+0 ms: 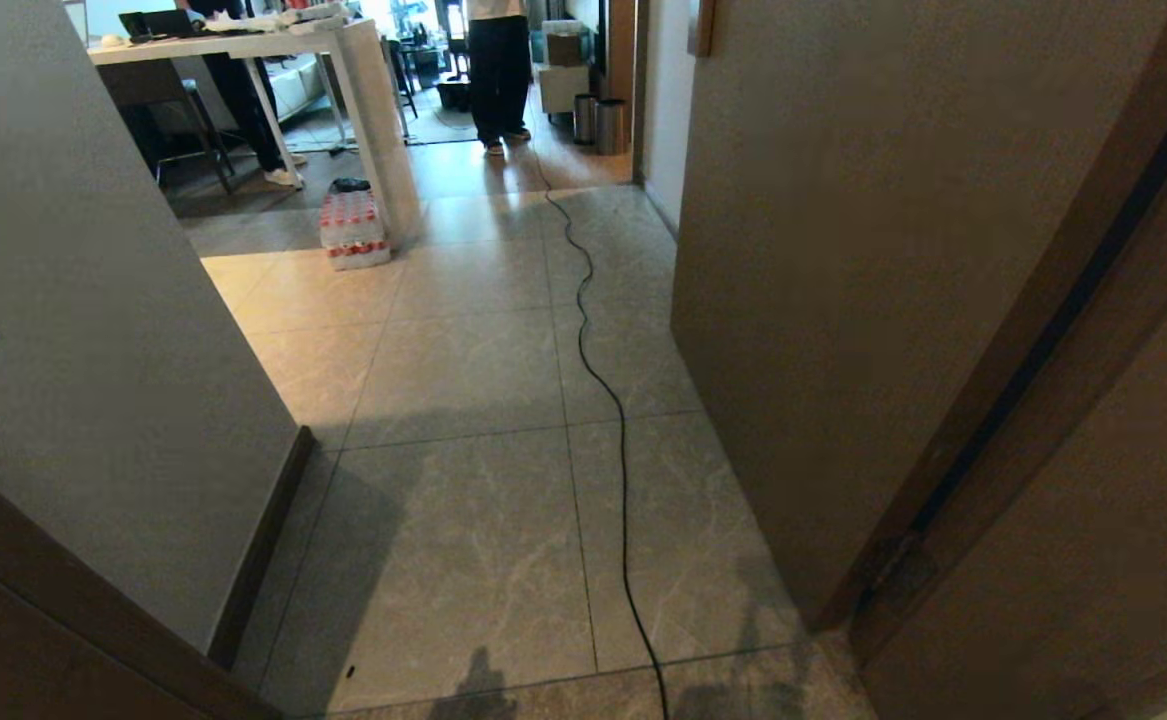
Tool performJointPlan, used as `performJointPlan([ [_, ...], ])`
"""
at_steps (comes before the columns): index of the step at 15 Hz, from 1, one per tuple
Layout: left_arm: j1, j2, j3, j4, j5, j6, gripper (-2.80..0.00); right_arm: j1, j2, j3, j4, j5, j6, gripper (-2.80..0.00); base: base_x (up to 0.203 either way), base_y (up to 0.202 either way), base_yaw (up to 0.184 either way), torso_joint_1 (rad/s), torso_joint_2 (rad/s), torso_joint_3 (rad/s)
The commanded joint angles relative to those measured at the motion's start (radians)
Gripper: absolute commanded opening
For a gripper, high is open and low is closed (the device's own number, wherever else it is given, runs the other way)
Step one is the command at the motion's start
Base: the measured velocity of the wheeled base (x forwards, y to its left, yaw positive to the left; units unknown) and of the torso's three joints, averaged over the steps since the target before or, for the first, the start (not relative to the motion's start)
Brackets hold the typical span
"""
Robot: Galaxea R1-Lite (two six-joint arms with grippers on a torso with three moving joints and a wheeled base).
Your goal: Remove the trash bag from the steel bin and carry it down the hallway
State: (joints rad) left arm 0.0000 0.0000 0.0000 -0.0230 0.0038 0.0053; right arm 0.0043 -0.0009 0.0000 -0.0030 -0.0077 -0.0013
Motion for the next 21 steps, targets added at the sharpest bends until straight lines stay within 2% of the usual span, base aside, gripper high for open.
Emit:
performJointPlan([
  [1,0.000,0.000,0.011,0.000,0.002,-0.002,-2.80,0.000,0.001,0.000,0.000,0.000,0.000,-2.80,0.000,0.000,0.000,0.000,0.00,0.000],
  [21,0.001,0.000,0.011,0.000,0.002,-0.007,-2.80,0.000,0.001,0.000,0.000,0.000,0.000,-2.80,0.000,0.000,0.000,0.000,0.00,0.000],
])
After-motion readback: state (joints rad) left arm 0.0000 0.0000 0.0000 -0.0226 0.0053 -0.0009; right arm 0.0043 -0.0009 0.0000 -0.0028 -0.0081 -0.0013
